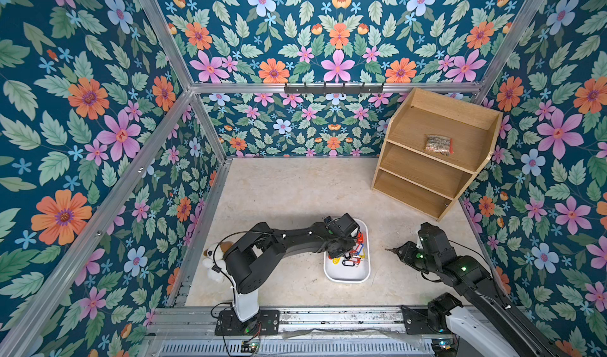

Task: Take the keys out of the storage box
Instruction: Pick up the key from the storage box.

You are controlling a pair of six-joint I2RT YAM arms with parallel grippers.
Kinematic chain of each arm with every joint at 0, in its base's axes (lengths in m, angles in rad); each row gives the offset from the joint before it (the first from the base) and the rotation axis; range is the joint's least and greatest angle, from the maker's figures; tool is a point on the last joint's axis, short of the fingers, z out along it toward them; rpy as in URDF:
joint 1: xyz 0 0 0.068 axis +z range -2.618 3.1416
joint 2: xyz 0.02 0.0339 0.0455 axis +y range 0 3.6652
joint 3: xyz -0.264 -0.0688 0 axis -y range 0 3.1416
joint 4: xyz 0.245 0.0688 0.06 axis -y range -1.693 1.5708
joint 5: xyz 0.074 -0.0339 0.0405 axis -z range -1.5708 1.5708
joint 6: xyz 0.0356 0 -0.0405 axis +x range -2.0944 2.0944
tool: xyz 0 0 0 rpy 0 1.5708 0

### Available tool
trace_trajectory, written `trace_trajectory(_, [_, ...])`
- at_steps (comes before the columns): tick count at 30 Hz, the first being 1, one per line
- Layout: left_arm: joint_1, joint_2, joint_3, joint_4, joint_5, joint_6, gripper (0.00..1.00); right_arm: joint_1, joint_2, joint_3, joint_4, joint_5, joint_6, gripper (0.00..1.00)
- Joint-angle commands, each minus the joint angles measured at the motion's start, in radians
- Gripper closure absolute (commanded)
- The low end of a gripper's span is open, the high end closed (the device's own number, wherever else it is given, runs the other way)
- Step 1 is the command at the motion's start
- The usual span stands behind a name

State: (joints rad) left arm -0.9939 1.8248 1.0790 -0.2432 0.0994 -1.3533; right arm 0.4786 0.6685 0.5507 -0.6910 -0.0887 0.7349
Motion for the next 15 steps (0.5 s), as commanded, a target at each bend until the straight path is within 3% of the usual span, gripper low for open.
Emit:
trace_trajectory(1, [0.000,-0.008,-0.002,-0.032,-0.023,0.019,0.87,0.001,-0.003,-0.003,0.011,-0.002,0.001,0.70])
trace_trajectory(7, [-0.010,-0.045,0.050,-0.122,-0.082,0.077,1.00,0.000,-0.007,-0.002,0.005,0.000,0.003,0.71])
trace_trajectory(15, [-0.016,-0.088,0.189,-0.302,-0.096,0.228,1.00,0.002,-0.009,0.003,-0.004,0.001,0.006,0.72])
